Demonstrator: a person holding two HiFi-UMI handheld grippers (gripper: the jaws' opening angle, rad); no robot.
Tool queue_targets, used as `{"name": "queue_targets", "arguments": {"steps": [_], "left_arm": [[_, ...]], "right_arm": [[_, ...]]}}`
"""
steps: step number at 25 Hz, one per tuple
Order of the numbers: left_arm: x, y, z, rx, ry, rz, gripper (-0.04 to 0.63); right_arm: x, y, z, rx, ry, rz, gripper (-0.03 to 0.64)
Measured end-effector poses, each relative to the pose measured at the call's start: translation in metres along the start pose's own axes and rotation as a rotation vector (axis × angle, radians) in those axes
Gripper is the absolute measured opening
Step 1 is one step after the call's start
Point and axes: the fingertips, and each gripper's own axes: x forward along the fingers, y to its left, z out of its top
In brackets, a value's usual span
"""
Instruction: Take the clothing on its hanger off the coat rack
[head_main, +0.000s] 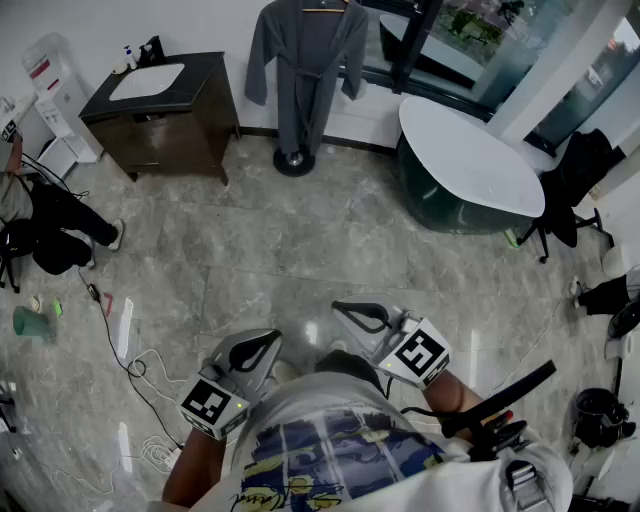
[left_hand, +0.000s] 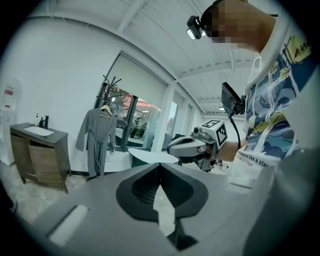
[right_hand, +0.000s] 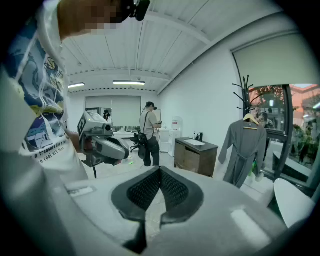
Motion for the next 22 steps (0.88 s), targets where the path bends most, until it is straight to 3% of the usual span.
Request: {"name": "queue_targets", "arguments": {"steps": [6, 13, 18, 22], "left_arm": [[-0.017, 0.019, -0.01, 0.004, -0.001, 0.024, 0.003], [-0.02, 0.043, -0.008, -0.041, -0.004, 0.027, 0.003], [0.007, 0.07, 0.004, -0.048, -0.018, 0.038, 0.003], [0.032, 0.106, 0.013, 0.002, -0.016, 0.053, 0.012]], "right_arm": [[0.023, 0.006, 0.015, -0.056, 0.018, 0.026, 0.002], [0.043, 0.001, 0.011, -0.027, 0.035, 0.029, 0.002], [0.059, -0.032, -0.005, 0.023, 0.061, 0.03, 0.002], [0.092, -0.072, 0.003, 0.031, 0.02, 0.061, 0.005]]}}
